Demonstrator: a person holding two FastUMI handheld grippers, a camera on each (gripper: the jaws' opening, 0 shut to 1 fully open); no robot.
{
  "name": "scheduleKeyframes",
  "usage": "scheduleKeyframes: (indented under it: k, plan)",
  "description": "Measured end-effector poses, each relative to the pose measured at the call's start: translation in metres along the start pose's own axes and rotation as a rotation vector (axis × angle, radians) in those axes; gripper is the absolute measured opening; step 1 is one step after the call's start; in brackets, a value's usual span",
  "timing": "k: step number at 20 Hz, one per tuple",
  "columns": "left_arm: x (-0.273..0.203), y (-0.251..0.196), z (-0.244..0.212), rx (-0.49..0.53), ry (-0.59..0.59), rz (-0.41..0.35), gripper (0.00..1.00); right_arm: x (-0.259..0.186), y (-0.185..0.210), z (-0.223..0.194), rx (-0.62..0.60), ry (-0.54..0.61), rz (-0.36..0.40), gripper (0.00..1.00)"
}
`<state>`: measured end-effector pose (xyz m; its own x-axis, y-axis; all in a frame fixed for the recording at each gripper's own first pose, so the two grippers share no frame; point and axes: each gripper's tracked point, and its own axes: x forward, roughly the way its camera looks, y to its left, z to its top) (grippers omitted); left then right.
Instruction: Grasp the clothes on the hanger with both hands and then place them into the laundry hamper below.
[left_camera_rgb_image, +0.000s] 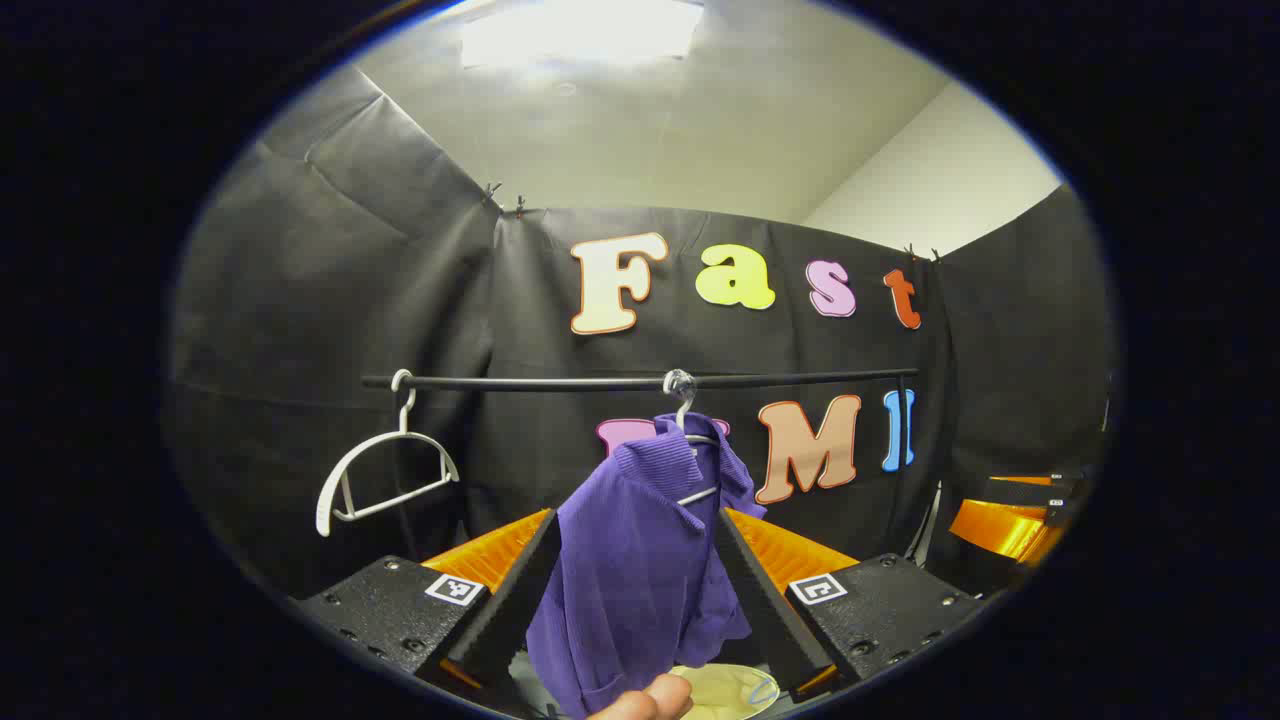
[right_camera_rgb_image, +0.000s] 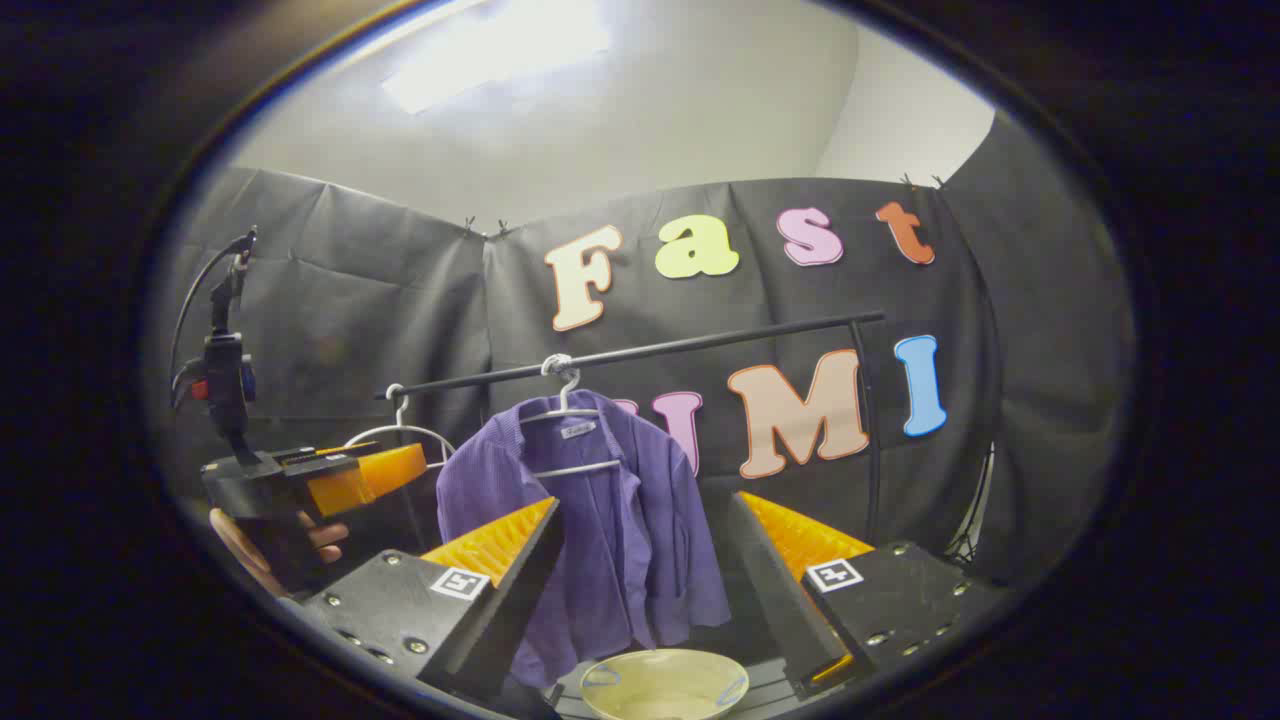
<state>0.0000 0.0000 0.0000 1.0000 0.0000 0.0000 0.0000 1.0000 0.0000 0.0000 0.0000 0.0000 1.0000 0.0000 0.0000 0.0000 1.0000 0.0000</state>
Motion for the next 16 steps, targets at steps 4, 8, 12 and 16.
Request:
scheduleKeyframes:
  k: [4,8,12,16]
  plan:
    - [0.007,-0.012,-0.017,-0.046,0.042,-0.044,0.92,0.002,0.009,-0.001,0.0,0.002,0.014,0.99]
    - [0.021,-0.018,-0.029,-0.029,0.037,-0.066,0.92,0.009,0.009,-0.009,-0.01,-0.007,0.019,0.99]
    - [0.033,-0.016,-0.043,0.027,0.01,-0.04,0.95,0.023,-0.006,-0.021,-0.031,-0.034,-0.014,0.99]
    - [0.047,-0.004,-0.06,0.009,0.01,0.028,0.94,0.044,-0.012,-0.039,-0.013,-0.026,0.001,0.99]
